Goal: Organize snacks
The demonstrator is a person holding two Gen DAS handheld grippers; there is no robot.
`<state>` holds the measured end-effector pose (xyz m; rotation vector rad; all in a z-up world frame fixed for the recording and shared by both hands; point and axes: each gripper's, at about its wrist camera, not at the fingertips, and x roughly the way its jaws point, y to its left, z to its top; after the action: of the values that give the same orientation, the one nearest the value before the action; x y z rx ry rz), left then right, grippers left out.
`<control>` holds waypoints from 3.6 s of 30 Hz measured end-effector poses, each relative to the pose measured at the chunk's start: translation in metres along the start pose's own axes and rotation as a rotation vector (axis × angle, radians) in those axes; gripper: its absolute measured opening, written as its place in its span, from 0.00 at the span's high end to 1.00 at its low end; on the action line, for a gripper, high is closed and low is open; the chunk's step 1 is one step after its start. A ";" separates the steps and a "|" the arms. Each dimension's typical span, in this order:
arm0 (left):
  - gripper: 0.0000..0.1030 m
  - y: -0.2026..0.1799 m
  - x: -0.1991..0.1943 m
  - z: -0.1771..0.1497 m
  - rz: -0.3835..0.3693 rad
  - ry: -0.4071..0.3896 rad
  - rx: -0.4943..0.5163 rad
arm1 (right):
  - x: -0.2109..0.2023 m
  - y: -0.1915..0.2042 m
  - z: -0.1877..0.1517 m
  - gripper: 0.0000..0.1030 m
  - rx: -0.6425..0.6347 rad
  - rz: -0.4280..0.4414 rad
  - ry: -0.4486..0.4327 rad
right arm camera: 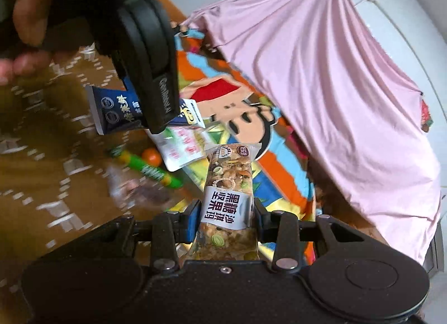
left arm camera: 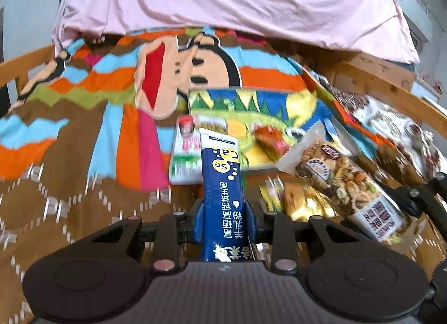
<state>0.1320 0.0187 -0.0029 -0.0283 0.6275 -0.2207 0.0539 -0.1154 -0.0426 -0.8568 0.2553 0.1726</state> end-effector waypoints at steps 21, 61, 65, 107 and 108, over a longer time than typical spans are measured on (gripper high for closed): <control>0.68 0.018 0.140 0.055 -0.133 -0.143 -0.065 | 0.177 -0.048 0.019 0.61 0.308 -0.033 0.033; 0.24 0.042 0.154 0.063 -0.260 -0.161 -0.134 | 0.191 -0.042 0.027 0.13 0.373 0.018 0.149; 0.16 0.040 0.139 0.066 -0.222 -0.169 -0.133 | 0.176 -0.054 0.026 0.09 0.407 -0.005 0.141; 0.01 -0.039 -0.127 -0.037 0.014 -0.234 -0.119 | -0.144 -0.126 -0.050 0.01 0.891 -0.092 -0.078; 0.01 -0.040 -0.129 -0.040 0.015 -0.229 -0.116 | -0.148 -0.125 -0.051 0.01 0.898 -0.086 -0.074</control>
<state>-0.0004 0.0090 0.0435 -0.1581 0.4112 -0.1633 -0.0639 -0.2421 0.0586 0.0313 0.1956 -0.0020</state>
